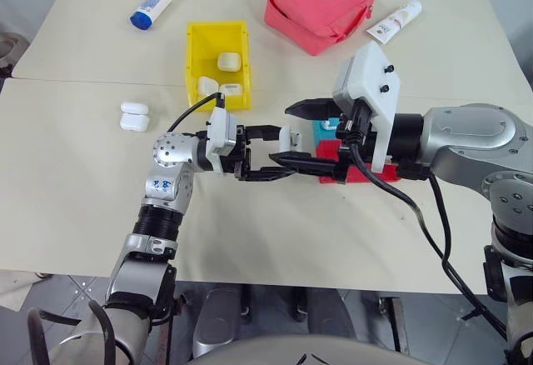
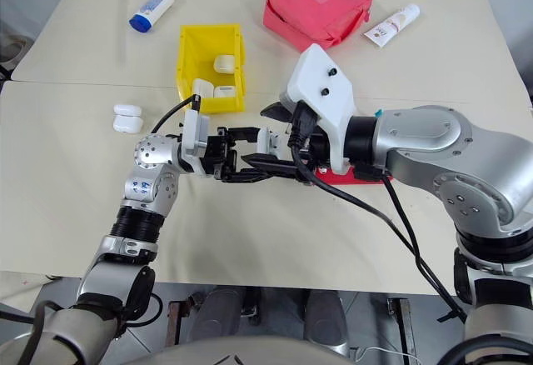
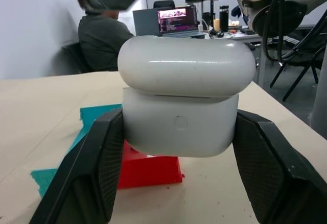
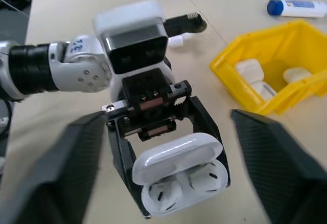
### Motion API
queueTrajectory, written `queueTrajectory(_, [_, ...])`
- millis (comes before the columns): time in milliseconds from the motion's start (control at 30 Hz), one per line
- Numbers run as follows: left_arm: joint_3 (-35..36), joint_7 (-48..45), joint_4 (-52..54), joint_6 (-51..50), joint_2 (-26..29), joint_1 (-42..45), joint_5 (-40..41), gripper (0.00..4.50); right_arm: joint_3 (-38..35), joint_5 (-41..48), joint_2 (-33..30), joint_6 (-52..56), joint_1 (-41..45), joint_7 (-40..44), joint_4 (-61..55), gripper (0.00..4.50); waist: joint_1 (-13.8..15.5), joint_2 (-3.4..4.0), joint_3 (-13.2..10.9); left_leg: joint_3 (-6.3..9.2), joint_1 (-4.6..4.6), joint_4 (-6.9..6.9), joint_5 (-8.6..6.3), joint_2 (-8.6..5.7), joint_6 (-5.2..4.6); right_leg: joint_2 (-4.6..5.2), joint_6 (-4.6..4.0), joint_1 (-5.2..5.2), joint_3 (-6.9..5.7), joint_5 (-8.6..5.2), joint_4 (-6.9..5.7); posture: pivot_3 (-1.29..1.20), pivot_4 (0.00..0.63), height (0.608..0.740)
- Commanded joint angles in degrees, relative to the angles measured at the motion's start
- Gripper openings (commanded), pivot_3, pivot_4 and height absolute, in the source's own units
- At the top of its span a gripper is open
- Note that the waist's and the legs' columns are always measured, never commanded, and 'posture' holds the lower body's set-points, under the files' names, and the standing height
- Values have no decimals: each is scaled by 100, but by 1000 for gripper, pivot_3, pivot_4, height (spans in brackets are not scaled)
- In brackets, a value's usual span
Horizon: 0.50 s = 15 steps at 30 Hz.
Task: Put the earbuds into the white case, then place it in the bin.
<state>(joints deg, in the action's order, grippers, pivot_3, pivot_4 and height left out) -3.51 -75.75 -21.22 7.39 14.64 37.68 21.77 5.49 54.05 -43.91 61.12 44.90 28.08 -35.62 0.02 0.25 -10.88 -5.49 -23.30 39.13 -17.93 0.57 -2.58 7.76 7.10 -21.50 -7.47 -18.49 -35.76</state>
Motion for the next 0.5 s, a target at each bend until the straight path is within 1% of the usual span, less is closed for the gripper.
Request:
queueTrajectory(33, [-40, -28, 24, 125, 10, 75, -16, 2786, -156, -113, 69, -145, 257, 31, -163, 2635, -5, 0, 0, 0, 0, 0, 0, 0, 0, -1, 0, 0, 0, 0, 0, 0, 150, 740])
queueTrajectory(200, [-88, -51, -64, 179, 54, 120, -119, 2786, 39, -273, 58, -59, 529, 175, -181, 945, -10, 0, 0, 0, 1, 0, 0, 2, 0, -3, 0, 0, 1, 0, 0, 0, 150, 740])
queueTrajectory(267, [-123, -77, -127, 212, 90, 169, -189, 2786, 260, -426, 3, 18, 673, 274, -164, 252, -10, 0, 0, -1, 1, 0, 0, 2, 0, -3, 0, 0, 1, 0, 0, 0, 150, 740])
queueTrajectory(300, [-138, -86, -164, 217, 109, 198, -218, 2786, 394, -523, -25, 47, 739, 339, -158, 47, -12, 0, 0, -1, 1, 0, 0, 2, 0, -3, 0, 0, 0, 0, 0, 0, 150, 740])
queueTrajectory(500, [-182, -95, -356, 324, 174, 371, -325, 2786, 1208, -1206, -212, 101, 1008, 762, -101, 47, -8, 0, 0, -1, 0, 1, 0, 0, 0, -1, 0, -1, 0, 0, -1, 0, 150, 740])
